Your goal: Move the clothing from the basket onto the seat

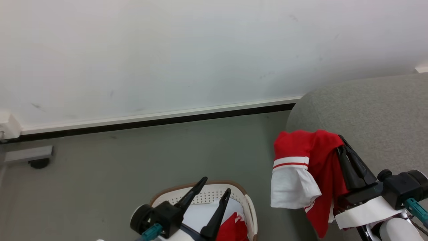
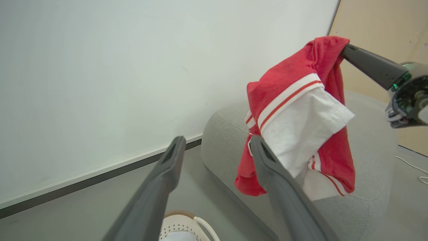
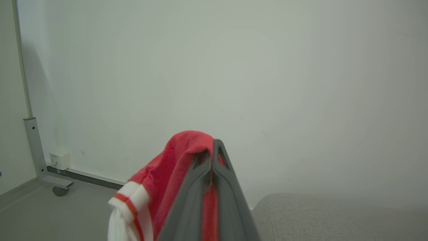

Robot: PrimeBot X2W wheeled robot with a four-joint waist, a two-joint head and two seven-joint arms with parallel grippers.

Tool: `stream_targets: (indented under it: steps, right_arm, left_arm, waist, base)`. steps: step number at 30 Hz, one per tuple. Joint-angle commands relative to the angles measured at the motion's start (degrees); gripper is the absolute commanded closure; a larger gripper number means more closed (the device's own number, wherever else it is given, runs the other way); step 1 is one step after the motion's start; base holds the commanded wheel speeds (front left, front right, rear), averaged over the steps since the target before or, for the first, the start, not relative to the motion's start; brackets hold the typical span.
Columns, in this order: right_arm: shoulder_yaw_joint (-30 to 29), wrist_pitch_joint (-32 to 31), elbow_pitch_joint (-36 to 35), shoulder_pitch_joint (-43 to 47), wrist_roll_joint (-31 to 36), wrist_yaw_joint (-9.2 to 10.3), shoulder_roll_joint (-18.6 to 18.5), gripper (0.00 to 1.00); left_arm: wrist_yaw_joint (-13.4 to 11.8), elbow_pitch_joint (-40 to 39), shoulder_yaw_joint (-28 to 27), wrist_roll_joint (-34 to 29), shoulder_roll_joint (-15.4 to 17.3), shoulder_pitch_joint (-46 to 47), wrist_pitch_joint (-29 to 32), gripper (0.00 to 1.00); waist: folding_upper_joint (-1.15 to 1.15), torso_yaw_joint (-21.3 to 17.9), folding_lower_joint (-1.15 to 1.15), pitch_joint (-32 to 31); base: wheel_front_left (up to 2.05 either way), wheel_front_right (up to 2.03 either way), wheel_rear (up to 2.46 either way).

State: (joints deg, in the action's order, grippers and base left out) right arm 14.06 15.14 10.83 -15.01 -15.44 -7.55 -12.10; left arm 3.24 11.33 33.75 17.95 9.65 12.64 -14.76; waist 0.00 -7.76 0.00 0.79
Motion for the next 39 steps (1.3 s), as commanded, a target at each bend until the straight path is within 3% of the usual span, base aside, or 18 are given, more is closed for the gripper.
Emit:
stream_targets:
  steps: [1,20,29,35,39]
  right_arm:
    - [-0.21,0.01,-0.15,0.27,0.28,0.12,-0.04,1.00]
    - [-3.27,0.01,-2.74,-0.15,-0.75,0.12,-0.52,1.00]
    - [-8.03,0.01,-3.88,-5.34,-2.91,0.12,-0.88,1.00]
    - [-13.59,-1.06,-1.82,-17.73,-5.18,0.12,-2.36,1.00]
    - [-20.47,-3.25,2.91,-28.49,-6.50,0.12,-3.80,1.00]
  left_arm:
    - [0.16,0.15,0.04,-0.42,0.02,0.32,-0.25,0.00]
    - [1.85,-1.17,3.39,-1.84,-1.40,2.44,-0.34,0.00]
    - [3.00,-3.21,6.01,-3.31,-0.37,7.97,0.90,0.00]
    - [3.64,-6.59,6.60,-4.92,2.61,14.97,3.13,0.00]
    - [3.89,-9.11,6.71,-5.95,4.95,19.71,4.44,0.00]
  waist:
    - [0.00,-0.50,0.00,0.07]
    - [0.00,-13.28,0.00,4.27]
    - [0.00,-12.45,0.00,14.15]
    - [0.00,-10.38,0.00,25.20]
    - [0.00,-9.61,0.00,31.75]
  base:
    - [0.00,0.00,0.00]
    - [0.00,0.00,0.00]
    - [0.00,0.00,0.00]
    - [0.00,0.00,0.00]
    - [0.00,0.00,0.00]
